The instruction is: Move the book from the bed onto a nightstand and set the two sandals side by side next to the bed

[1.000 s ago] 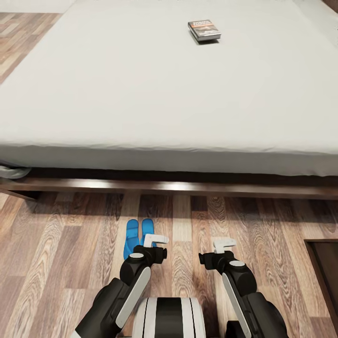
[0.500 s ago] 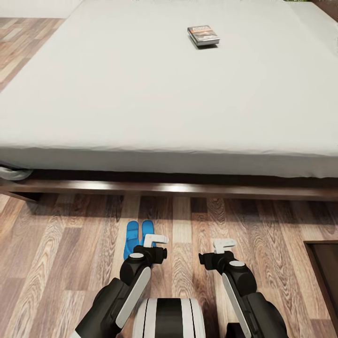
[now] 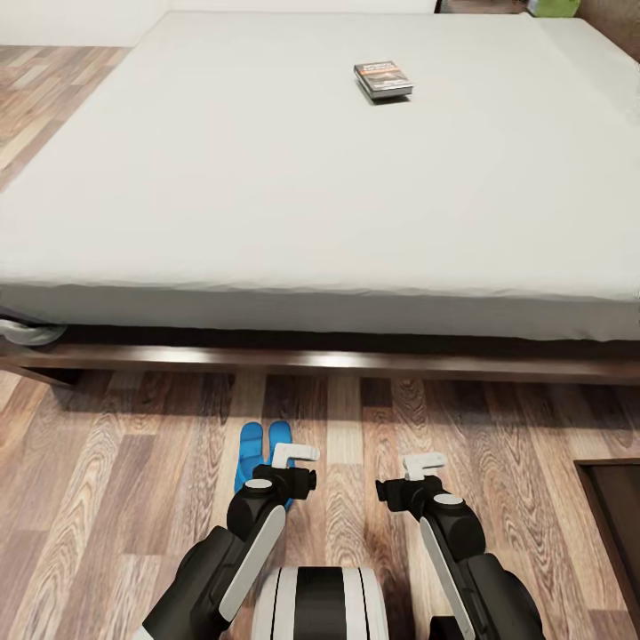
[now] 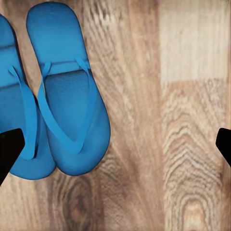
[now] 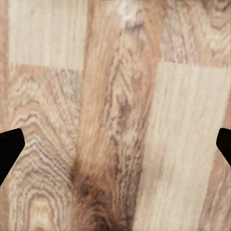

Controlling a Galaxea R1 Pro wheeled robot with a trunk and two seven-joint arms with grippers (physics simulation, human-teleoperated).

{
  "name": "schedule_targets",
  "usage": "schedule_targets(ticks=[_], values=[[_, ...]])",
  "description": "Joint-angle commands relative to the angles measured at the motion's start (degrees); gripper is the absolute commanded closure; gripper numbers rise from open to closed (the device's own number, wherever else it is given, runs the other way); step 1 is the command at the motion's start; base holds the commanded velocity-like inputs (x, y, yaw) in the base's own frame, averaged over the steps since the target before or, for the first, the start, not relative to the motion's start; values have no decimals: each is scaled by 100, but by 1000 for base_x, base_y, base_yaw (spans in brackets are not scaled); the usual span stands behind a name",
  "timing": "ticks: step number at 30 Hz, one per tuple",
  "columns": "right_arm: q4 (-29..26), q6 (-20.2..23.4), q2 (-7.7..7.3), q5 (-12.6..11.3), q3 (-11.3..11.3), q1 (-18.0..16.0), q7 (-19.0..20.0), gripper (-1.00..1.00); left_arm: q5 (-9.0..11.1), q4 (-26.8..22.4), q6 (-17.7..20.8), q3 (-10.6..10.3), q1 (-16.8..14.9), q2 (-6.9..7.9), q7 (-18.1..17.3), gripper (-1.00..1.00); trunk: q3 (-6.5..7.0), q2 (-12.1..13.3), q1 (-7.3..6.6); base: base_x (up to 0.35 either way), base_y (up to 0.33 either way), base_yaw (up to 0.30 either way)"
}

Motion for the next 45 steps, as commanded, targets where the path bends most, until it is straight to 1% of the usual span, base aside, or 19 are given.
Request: schedule_targets(ticks=[1, 45], values=[[-5, 29, 0, -1, 8, -3, -29, -100, 60, -5, 11, -8, -3, 1, 57, -100, 6, -1, -1, 0, 0, 0], [1, 29, 0, -8, 20, -3, -25, -100, 74, -27, 11, -8, -2, 10, 58, -100, 406, -1, -1, 0, 0, 0]])
